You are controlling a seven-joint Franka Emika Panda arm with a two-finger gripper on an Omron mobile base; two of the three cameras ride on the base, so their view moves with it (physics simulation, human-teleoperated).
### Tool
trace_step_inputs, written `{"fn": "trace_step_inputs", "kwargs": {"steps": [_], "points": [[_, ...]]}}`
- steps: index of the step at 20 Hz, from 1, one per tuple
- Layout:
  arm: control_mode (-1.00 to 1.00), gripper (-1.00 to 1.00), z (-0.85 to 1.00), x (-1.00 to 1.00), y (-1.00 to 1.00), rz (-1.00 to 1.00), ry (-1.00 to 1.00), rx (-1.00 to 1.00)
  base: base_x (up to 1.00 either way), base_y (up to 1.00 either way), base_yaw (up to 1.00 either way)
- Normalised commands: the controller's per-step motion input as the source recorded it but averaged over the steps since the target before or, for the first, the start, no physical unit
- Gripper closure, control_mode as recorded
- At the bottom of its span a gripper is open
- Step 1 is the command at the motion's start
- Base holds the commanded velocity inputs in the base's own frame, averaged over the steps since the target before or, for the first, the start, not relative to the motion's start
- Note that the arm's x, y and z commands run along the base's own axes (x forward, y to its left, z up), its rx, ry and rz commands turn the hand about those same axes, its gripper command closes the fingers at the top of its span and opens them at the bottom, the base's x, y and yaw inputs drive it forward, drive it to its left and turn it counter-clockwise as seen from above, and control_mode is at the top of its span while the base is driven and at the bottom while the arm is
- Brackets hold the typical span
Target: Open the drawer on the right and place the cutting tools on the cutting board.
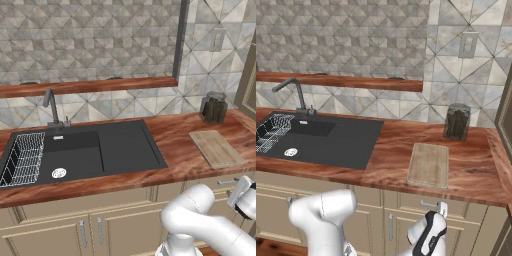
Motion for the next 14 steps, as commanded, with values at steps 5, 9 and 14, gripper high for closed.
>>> {"fn": "trace_step_inputs", "kwargs": {"steps": [5,9,14], "points": [[-1.00,-1.00,-0.28,0.18,-0.02,0.00,0.00,0.00,0.00,0.00,0.00],[-1.00,-1.00,-0.14,0.09,0.00,0.00,-0.02,0.00,0.00,0.00,0.00],[-1.00,-1.00,-0.01,0.00,0.00,0.00,-0.07,0.00,0.00,0.00,0.00]]}}
